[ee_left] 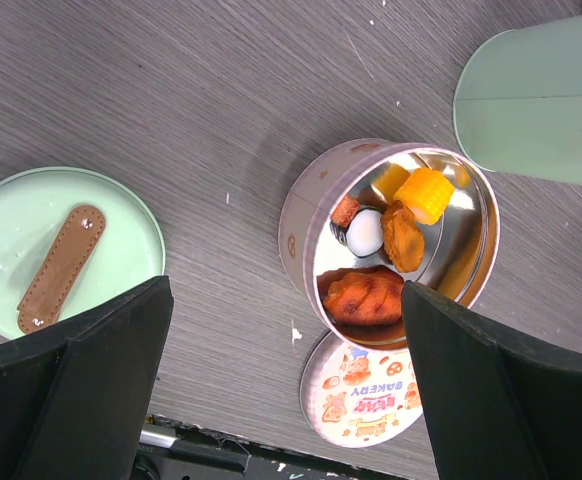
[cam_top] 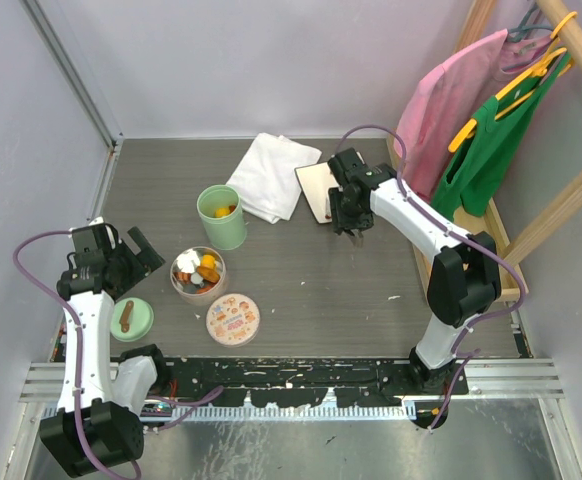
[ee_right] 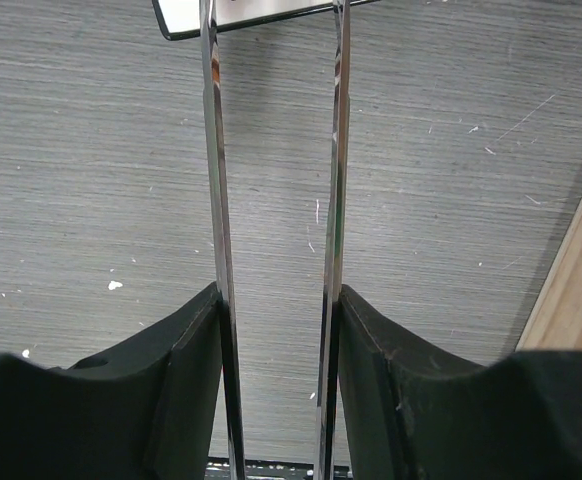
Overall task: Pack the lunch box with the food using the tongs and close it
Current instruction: Pick up the fake food from the plate.
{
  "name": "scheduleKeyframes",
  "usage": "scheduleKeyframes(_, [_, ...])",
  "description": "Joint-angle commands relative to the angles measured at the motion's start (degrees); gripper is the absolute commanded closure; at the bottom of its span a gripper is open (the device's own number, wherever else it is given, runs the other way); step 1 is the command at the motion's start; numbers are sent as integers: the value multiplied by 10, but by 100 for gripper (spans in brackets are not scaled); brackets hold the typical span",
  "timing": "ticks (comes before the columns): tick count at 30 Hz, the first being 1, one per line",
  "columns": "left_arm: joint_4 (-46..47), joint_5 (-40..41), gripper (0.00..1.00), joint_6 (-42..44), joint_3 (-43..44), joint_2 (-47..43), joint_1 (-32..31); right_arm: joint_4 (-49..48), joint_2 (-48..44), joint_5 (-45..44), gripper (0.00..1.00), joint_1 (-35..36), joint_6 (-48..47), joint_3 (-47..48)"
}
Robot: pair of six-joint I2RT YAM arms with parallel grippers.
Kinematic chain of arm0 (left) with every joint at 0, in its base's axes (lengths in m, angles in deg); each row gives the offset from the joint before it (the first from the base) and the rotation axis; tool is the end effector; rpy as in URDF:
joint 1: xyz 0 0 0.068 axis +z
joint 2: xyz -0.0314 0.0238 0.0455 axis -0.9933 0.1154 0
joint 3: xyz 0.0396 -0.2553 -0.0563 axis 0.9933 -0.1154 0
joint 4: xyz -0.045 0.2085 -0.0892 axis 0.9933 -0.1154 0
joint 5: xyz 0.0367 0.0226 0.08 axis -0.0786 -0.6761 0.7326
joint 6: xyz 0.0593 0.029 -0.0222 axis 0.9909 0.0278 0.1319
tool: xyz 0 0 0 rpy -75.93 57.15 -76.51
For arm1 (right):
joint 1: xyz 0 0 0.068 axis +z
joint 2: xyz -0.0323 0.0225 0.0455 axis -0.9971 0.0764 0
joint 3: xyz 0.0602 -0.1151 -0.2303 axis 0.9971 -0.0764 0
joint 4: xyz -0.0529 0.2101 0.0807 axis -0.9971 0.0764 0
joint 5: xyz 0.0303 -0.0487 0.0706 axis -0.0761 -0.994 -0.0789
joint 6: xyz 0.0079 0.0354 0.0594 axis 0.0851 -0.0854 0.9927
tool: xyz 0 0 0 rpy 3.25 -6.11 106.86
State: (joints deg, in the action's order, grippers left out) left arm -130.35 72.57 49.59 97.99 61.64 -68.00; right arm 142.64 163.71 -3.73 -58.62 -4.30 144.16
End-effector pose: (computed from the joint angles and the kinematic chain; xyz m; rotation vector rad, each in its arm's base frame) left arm 0.1457 0.0337 0.2523 -0.8027 2.3324 -0.2062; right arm 0.2991 0.1424 0.2526 -0.1974 2.7159 0.0028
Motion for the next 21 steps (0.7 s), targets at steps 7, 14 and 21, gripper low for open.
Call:
scheduleKeyframes(7, [16,0,2,1,11,-2,-2,-17,0,31,52,2,17,26])
scheduleKeyframes(14, [16,-1,2,2,10,-2,-2,-17,16,29,53,2,-8,56])
scheduleKeyframes(21, [16,-1,2,2,10,-2,-2,11,18,-26,53,2,-5,83])
